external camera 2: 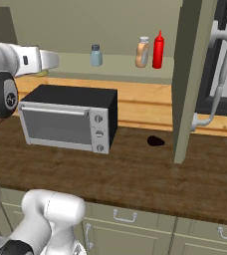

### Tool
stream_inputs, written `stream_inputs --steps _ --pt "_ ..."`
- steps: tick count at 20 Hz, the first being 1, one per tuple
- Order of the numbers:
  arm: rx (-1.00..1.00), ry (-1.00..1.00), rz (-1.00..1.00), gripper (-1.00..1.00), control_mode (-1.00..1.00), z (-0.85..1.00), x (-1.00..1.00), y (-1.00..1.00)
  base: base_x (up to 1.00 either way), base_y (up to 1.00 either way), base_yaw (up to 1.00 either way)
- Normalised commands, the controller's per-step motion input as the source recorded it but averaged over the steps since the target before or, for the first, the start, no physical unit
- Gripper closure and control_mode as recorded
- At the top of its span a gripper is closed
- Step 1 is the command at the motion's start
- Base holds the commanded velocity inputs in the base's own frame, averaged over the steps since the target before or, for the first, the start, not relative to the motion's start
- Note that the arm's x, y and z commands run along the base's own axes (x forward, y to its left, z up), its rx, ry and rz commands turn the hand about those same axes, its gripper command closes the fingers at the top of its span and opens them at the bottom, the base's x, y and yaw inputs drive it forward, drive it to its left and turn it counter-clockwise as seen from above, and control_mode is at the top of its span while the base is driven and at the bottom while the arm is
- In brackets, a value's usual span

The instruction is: Put the shaker and condiment bottle from the counter next to their counterparts in the cabinet.

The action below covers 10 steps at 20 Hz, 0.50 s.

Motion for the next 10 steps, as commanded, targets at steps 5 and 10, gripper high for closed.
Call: stream_inputs --steps 5,10 --pt "0.0 -0.01 -0.05 1.0 -1.0 -0.21 0.4 0.05 0.0 0.0 0.0" --pt "0.0 -0.03 -0.14 1.0 -1.0 0.0 0.23 0.14 0.0 0.0 0.0"
